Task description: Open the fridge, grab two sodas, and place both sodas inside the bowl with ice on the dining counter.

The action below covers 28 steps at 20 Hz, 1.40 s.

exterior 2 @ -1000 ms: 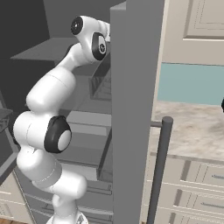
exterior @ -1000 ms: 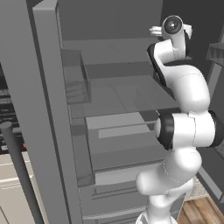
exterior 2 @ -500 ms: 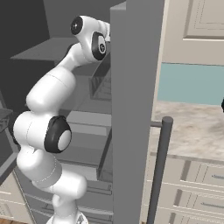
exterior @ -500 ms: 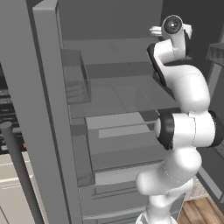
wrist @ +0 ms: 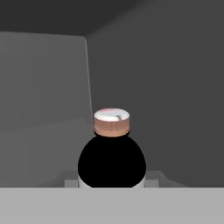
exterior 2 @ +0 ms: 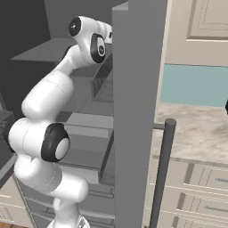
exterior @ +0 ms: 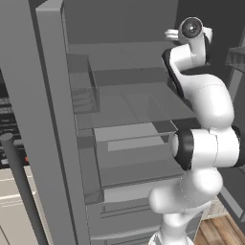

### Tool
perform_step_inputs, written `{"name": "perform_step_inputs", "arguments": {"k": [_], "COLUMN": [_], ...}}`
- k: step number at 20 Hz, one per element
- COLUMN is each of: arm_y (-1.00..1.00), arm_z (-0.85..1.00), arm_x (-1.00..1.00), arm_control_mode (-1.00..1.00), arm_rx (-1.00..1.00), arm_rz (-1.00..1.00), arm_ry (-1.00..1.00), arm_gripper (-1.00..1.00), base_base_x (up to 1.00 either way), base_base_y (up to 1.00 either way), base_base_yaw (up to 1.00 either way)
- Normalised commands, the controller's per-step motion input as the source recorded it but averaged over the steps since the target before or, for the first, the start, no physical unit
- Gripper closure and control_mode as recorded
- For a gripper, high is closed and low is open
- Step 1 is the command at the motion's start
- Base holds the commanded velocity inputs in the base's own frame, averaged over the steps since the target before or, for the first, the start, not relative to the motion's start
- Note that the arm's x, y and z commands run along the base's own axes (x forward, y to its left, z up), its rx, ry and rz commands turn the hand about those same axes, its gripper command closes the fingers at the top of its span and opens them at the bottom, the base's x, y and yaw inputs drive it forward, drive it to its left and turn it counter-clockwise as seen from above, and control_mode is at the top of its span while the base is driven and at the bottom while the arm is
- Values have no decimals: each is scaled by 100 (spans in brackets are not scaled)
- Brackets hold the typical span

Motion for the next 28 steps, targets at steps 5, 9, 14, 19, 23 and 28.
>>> {"name": "perform_step_inputs", "arguments": {"k": [5, 9, 14, 19, 23, 28], "arm_y": [65, 100, 67, 36, 0, -18], "arm_z": [-7, 1, 34, 12, -8, -34], "arm_x": [-65, -72, -94, -100, -100, -100], "arm_control_mode": [-100, -100, -100, -100, -100, -100], "arm_rx": [-5, -11, -2, 0, 0, 0], "arm_rz": [0, 0, 2, 5, 17, 15], "arm_ry": [-5, 0, 9, 9, 0, -6], "arm_gripper": [100, 100, 100, 100, 100, 100], "base_base_x": [0, 0, 0, 0, 0, 0], "base_base_y": [0, 0, 0, 0, 0, 0], "base_base_yaw": [0, 0, 0, 0, 0, 0]}}
